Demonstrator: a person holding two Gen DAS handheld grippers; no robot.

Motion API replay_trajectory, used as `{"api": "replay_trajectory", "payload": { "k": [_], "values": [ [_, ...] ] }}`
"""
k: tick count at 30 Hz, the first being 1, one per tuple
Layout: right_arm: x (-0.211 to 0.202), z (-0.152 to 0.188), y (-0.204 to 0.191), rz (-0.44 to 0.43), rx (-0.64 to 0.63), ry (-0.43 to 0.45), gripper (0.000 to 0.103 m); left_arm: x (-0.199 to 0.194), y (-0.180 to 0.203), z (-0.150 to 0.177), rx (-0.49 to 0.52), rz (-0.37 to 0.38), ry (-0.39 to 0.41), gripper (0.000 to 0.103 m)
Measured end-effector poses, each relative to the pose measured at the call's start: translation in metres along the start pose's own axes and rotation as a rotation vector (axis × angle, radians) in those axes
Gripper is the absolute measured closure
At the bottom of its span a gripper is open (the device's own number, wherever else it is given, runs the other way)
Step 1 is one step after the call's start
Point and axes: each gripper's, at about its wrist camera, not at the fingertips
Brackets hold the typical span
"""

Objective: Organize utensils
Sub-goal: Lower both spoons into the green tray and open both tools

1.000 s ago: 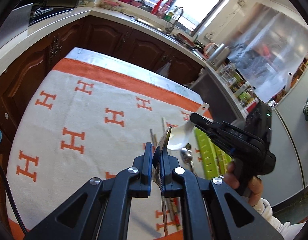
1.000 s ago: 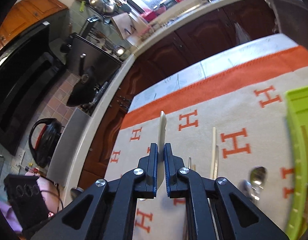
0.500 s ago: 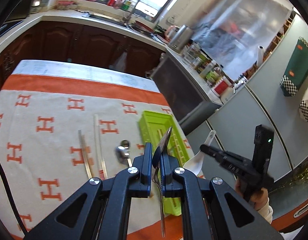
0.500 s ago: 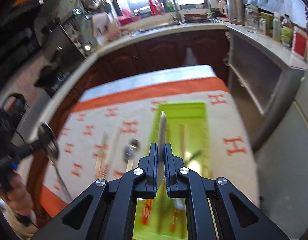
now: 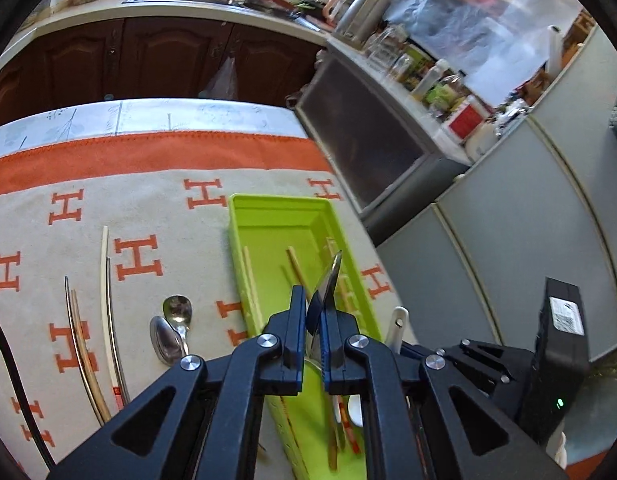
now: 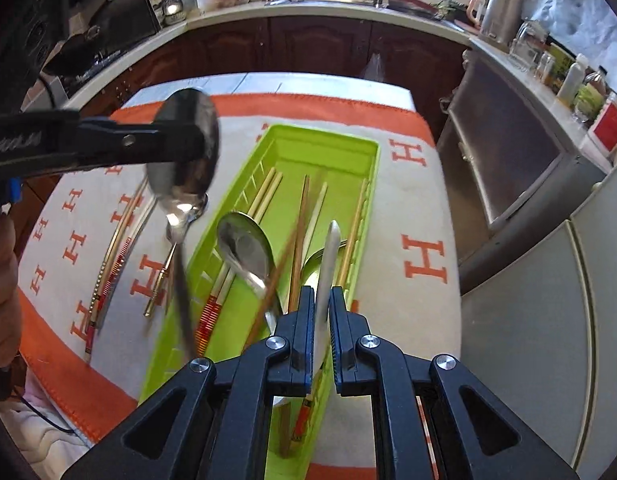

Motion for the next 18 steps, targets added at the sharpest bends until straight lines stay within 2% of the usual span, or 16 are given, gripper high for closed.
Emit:
{"api": "replay_trajectory", "payload": {
  "k": [5,7,8,9,11,14,18],
  "values": [
    [0.035,-0.015,0.002,-0.05,0.021,-0.014,0.094,0.025,-0.006,-0.004,-0.009,-0.061,-0.012,0.1],
    [0.044,-0.023,0.008,-0.07,0.052,-0.004,0.088,0.032,-0.007,-0.005,0.002,-0.084,-0.01,0.1],
    [0.047,-0.026,0.013,-0.074,0.083,0.006,0.08,0.035,-0.007,-0.005,0.006,-0.083,-0.01,0.097],
    [0.046,-0.028,0.018,-0.087,0.12,0.028,0.072,0.037,-0.008,-0.007,0.006,-0.088,-0.012,0.095],
    [0.039,-0.031,0.028,-0.129,0.184,0.081,0.063,0.039,-0.009,-0.008,-0.001,-0.091,-0.013,0.086],
    [0.028,-0.034,0.046,-0.197,0.279,0.141,0.063,0.041,-0.014,-0.009,-0.029,-0.085,-0.022,0.082],
    [0.021,-0.034,0.056,-0.189,0.329,0.15,0.063,0.034,-0.019,-0.009,-0.06,-0.074,-0.022,0.074]
  ]
}}
Point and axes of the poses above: each gripper's, at about its wrist camera, not at the fingertips, and x roughly the way its jaws point, y to its right, z to its underside, and after that the axes turned 3 degrees about -x, right-handed
